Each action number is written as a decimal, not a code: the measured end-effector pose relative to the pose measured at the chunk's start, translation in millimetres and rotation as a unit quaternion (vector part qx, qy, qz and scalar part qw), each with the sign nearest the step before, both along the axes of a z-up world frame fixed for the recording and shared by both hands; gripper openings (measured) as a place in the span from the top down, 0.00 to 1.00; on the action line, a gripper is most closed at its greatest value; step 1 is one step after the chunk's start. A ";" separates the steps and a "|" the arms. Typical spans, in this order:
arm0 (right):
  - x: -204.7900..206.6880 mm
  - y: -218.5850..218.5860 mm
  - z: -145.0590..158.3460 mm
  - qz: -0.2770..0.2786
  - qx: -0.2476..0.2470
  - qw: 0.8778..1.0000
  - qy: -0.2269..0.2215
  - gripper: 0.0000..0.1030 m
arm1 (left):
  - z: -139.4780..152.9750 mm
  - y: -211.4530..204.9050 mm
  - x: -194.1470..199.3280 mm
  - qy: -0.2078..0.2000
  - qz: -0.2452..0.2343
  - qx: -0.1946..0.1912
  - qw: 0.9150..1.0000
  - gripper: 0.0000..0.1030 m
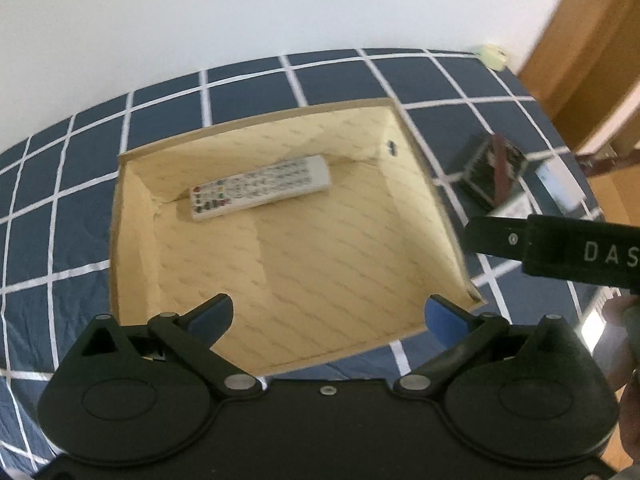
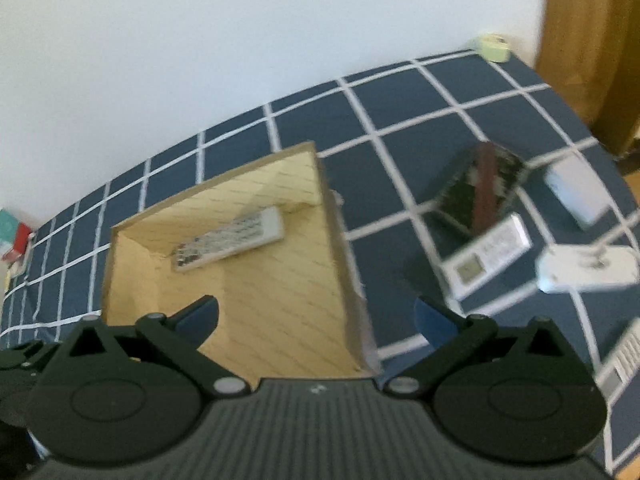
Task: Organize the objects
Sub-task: 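Move the left tool toward the white power strip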
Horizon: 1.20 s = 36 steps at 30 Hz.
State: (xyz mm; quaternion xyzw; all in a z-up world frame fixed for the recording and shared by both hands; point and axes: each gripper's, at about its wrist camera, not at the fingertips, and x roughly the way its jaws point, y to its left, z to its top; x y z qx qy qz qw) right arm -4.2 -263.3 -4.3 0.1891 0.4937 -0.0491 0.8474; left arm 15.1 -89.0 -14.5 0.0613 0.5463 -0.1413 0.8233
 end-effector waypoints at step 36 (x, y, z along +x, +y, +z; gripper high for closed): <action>-48.0 -301.2 -62.4 -0.117 -0.022 0.987 0.109 0.00 | -68.4 -291.4 -9.9 0.069 -0.089 0.011 0.994 0.00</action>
